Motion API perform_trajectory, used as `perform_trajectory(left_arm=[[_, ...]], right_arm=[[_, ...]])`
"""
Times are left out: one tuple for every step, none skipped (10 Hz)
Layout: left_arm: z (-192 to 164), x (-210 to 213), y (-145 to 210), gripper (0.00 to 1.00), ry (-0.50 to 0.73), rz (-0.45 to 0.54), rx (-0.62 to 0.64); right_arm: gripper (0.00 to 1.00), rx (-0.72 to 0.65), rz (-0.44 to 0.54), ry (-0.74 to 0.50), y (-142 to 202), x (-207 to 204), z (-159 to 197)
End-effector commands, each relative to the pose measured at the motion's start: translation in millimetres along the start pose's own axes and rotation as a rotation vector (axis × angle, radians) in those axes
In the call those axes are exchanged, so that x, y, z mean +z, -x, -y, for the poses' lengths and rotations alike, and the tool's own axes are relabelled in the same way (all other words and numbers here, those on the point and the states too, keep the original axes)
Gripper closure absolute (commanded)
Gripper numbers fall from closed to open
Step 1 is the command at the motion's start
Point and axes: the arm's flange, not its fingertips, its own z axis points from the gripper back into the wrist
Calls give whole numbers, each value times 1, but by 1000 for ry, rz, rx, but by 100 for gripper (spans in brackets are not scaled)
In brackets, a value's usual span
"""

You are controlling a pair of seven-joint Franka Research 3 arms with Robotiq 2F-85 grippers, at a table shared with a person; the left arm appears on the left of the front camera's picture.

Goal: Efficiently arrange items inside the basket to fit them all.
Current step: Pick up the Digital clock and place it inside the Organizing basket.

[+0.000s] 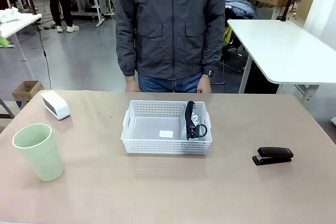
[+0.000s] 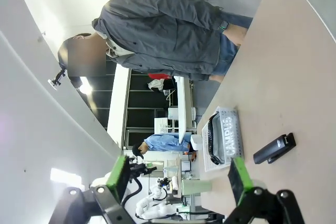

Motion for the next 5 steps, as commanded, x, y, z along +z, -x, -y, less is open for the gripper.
perform_trajectory(left_arm=[[15, -37, -23, 0, -147, -74, -62], [25, -64, -34, 0, -216, -70, -84], [28, -94, -43, 0, -261, -120, -107], [24, -113, -48, 0, -292, -156, -157], [15, -129, -51, 0, -281, -191, -197]], right_arm=[[0, 22, 9, -22, -1, -1, -1], [0, 22, 9, -22, -1, -1, -1], [0, 22, 9, -22, -1, -1, -1], [0, 22, 9, -22, -1, -1, -1], [0, 22, 9, -22, -1, -1, -1]])
